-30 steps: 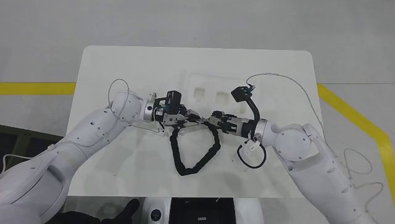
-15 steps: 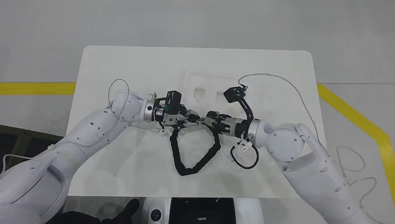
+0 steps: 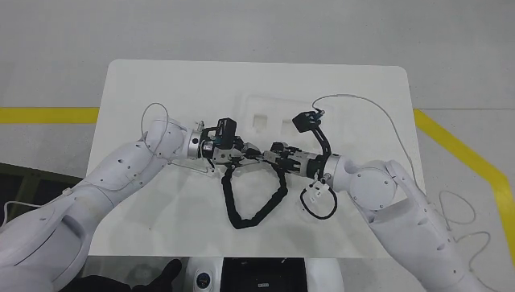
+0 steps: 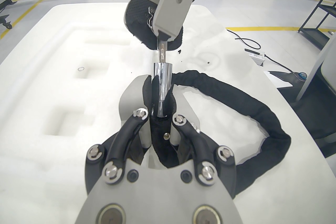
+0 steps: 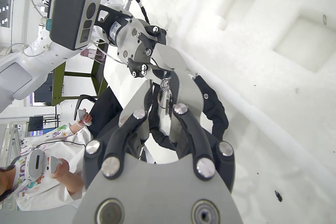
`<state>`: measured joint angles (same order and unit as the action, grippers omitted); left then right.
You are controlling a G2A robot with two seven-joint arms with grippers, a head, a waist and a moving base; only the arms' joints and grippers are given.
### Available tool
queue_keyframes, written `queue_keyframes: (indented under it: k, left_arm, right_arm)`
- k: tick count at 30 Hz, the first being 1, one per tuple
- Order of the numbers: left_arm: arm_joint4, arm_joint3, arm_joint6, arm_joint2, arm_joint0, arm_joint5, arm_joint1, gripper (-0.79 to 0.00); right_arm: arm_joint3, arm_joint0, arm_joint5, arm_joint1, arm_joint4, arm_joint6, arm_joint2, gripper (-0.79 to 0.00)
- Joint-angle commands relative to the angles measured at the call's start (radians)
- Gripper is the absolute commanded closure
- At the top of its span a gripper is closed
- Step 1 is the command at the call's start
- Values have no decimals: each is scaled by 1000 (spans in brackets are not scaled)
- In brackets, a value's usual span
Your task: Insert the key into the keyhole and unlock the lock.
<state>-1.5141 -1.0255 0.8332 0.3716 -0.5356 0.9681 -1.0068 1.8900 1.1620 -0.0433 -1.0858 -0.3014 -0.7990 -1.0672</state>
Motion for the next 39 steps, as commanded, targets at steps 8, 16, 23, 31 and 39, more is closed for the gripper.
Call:
queue_keyframes:
  k: [8,16,23,31,39]
  left_arm:
    - [10,-9,-25,5,-11,-14,0,0]
    - [109,-63,-168,53,-29,44,13,0]
    - [309,-119,-277,-13,-8,44,46,0]
    - [670,-163,-386,-186,101,44,89,0]
    - [853,-210,-483,-202,104,44,123,0]
  right_arm:
    - [36,58,140,19,-40,4,-84,-785]
    - [42,115,454,45,-128,3,-169,-785]
    - [29,109,757,58,-254,62,-193,-785]
    - [-17,89,955,61,-392,208,-209,-785]
    - [-17,89,955,61,-392,208,-209,-785]
